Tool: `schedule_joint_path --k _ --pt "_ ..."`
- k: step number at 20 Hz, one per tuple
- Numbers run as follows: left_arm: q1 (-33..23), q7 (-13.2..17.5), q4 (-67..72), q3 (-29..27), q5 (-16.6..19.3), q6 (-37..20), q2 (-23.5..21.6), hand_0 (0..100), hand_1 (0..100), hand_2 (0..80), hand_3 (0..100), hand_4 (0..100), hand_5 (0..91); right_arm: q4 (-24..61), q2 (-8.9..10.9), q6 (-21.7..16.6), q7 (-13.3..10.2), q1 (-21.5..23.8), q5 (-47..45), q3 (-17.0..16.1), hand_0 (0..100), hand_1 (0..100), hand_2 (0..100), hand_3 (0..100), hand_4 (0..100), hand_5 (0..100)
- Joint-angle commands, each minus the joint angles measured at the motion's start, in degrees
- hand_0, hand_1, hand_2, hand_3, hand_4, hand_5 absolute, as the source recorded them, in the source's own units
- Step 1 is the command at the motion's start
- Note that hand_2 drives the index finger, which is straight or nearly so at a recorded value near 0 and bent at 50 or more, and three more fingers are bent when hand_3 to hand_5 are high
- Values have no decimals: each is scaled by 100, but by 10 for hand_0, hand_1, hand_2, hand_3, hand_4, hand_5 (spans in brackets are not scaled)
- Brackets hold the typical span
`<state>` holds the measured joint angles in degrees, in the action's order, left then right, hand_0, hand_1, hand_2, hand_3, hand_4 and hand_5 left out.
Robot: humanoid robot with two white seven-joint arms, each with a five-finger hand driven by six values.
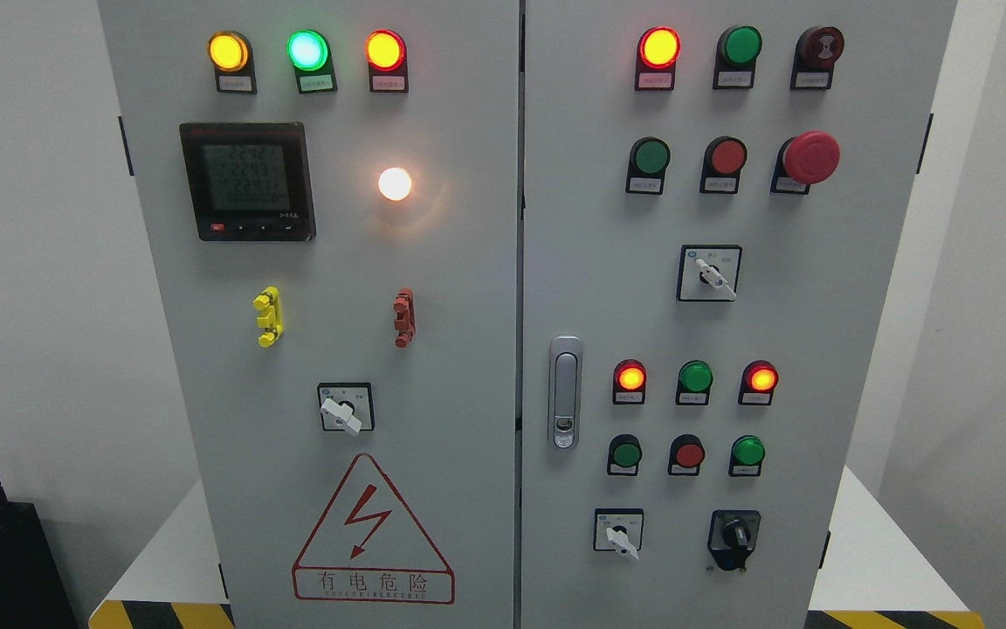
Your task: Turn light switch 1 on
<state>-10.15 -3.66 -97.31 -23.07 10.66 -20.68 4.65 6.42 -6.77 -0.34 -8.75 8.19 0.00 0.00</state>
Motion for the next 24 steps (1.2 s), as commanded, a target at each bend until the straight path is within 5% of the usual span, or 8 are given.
schedule_joint_path --k 1,4,13,19,24 --pt "-488 93 2643 -1796 -336 -305 -175 170 0 178 428 461 255 0 0 -1 -4 -1 -35 62 120 389 0 0 0 0" --pt "-505 348 3655 -2007 -354 -314 -183 164 0 103 331 376 204 0 0 -1 -4 -1 -35 62 120 389 0 0 0 0" --pt "-628 462 6372 -2017 -266 -288 -297 243 0 16 175 206 47 0 0 -1 -4 -1 -35 62 120 389 0 0 0 0" --pt "-708 927 8077 -815 -204 -183 -447 296 0 0 10 82 0 0 0 -1 -4 -1 -35 62 120 389 0 0 0 0" --pt "-611 1367 8782 372 -196 553 -482 297 0 0 0 19 0 0 0 -1 5 -1 -35 62 120 389 0 0 0 0"
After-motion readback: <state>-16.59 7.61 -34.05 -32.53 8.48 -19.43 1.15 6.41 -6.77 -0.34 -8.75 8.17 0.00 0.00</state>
